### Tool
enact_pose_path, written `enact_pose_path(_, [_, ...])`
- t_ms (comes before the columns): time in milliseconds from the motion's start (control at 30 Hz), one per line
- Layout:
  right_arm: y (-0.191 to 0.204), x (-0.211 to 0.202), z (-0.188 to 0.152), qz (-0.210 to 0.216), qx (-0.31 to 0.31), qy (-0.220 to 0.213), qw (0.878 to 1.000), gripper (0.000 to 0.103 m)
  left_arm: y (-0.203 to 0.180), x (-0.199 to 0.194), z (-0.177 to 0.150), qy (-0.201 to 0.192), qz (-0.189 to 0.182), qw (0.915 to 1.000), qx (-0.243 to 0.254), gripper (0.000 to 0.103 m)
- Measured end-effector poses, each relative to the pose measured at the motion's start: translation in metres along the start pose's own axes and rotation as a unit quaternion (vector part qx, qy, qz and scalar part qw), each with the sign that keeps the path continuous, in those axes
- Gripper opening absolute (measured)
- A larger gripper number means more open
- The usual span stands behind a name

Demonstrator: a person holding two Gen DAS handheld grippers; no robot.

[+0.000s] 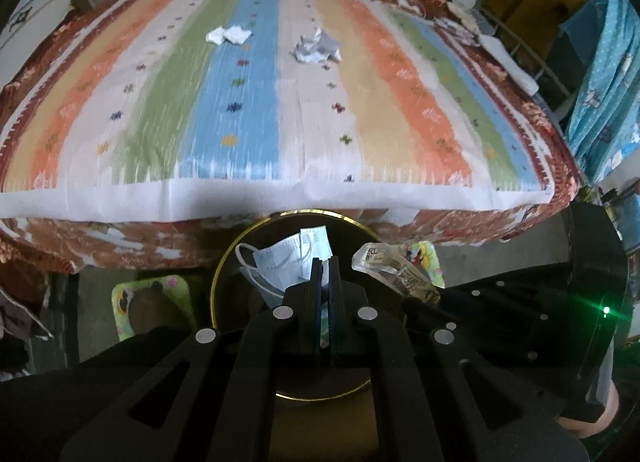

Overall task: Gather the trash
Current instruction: 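Carry the blue mask and gold packet in both tools over the black bin, then open both tools to drop the mask and gold packet into the bin, then raise both open tools from the bin back toward the bed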

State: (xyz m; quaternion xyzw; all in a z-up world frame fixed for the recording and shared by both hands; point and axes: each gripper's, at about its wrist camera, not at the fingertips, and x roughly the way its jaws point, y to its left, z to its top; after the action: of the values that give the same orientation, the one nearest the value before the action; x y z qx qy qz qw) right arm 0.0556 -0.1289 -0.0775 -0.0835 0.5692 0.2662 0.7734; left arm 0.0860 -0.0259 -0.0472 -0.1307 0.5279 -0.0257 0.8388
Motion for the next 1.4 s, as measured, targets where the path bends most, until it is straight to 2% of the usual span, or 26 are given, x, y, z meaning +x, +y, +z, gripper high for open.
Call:
enact_pose_path(400, [-0.007, 0.028, -0.001, 0.001, 0.026, 0.053, 0.998, 0.018, 0.008, 0.024, 0.001, 0.044, 0.018, 0.9987, -0.021, 0.002])
enact_pose_path(467, [-0.008, 0.029, 0.000, 0.000, 0.029, 0.057, 0.998, 0.026, 0.009, 0.027, 0.002, 0.050, 0.017, 0.9983, -0.024, 0.002])
enact_pose_path(500, [-0.008, 0.029, 0.000, -0.001, 0.031, 0.056, 0.998, 0.029, 0.010, 0.029, 0.003, 0.057, 0.011, 0.9979, -0.029, 0.005])
enact_pose_path(567, [-0.009, 0.029, 0.001, 0.000, 0.033, 0.055, 0.998, 0.042, 0.013, 0.028, 0.003, 0.055, 0.010, 0.9979, -0.033, 0.012])
enact_pose_path(600, [-0.009, 0.029, 0.001, 0.001, 0.033, 0.054, 0.998, 0.043, 0.013, 0.027, 0.004, 0.053, 0.012, 0.9979, -0.035, 0.021])
enact_pose_path(633, [-0.009, 0.029, 0.001, 0.001, 0.032, 0.054, 0.998, 0.044, 0.014, 0.026, 0.004, 0.051, 0.011, 0.9980, -0.037, 0.023])
enact_pose_path(1000, [-0.006, 0.022, 0.001, -0.005, 0.023, 0.040, 0.999, 0.047, 0.018, 0.015, 0.008, 0.029, 0.005, 0.9985, -0.047, 0.027])
enact_pose_path(1233, [-0.001, 0.002, 0.004, -0.016, 0.007, -0.010, 1.000, 0.053, 0.031, -0.005, 0.016, -0.007, -0.006, 0.9971, -0.076, 0.044])
enact_pose_path(1400, [-0.001, -0.015, 0.012, -0.023, 0.006, -0.051, 0.998, 0.054, 0.034, -0.018, 0.026, -0.035, 0.008, 0.9967, -0.074, 0.062])
